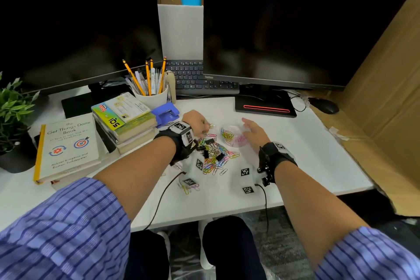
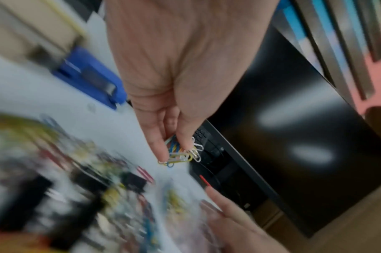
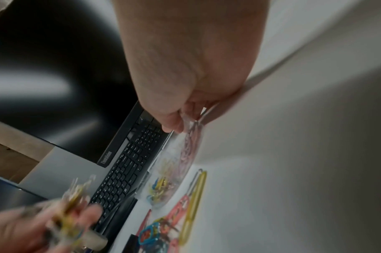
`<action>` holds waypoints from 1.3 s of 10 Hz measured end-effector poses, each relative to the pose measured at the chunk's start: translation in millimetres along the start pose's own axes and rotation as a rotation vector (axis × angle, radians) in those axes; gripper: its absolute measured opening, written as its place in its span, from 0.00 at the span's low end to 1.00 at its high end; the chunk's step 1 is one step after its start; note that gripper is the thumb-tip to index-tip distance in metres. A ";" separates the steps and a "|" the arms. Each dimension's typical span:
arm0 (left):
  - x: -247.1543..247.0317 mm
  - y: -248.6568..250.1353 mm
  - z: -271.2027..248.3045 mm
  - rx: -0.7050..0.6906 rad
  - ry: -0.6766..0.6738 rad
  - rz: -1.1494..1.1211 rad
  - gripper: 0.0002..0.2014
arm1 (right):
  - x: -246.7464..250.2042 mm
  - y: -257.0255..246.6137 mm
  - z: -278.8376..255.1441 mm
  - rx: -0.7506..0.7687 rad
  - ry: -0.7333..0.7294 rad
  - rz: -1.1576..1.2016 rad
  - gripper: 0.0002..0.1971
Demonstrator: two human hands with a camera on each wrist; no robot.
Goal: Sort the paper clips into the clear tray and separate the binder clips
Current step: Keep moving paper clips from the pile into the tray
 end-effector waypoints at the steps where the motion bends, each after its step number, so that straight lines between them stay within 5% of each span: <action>1: -15.8 21.2 1.8 0.039 -0.067 -0.198 0.12 | -0.1 1.0 0.2 0.018 0.007 -0.042 0.25; 2: -35.0 40.5 0.7 -0.016 -0.071 -0.017 0.20 | 2.4 5.1 -2.3 -0.001 0.022 -0.049 0.25; 3: -44.9 36.5 11.9 0.040 -0.083 -0.482 0.14 | 5.2 5.0 -4.5 0.013 0.055 -0.070 0.24; 4: -49.3 40.5 18.2 -0.018 -0.063 -0.325 0.05 | 7.5 4.3 -7.0 0.040 0.090 -0.100 0.24; 5: -43.5 42.9 17.1 -0.063 -0.020 -0.225 0.15 | 7.1 4.6 -7.5 0.058 0.115 -0.109 0.24; 6: -42.6 53.1 3.7 -0.135 -0.002 -0.102 0.09 | 7.1 4.0 -7.4 0.068 0.135 -0.104 0.22; 10: -38.9 72.5 -0.1 -0.275 0.037 0.186 0.15 | 6.9 0.1 -11.2 0.066 0.173 -0.088 0.21; 11: -28.4 76.7 1.4 -0.277 0.085 0.114 0.13 | 6.8 -1.3 -11.9 0.074 0.168 -0.105 0.21; 13: -53.0 83.5 0.5 -0.205 -0.109 -0.119 0.09 | 12.4 -9.2 -18.0 0.083 0.201 -0.092 0.20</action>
Point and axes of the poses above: each hand's wrist, its own z-axis towards the middle knuckle, its own x-axis out of the back of the hand, y = z × x, the point moved 9 cm from there along z, towards the middle knuckle, and after that the axes turned 13 degrees about x, right-handed, at the moved point
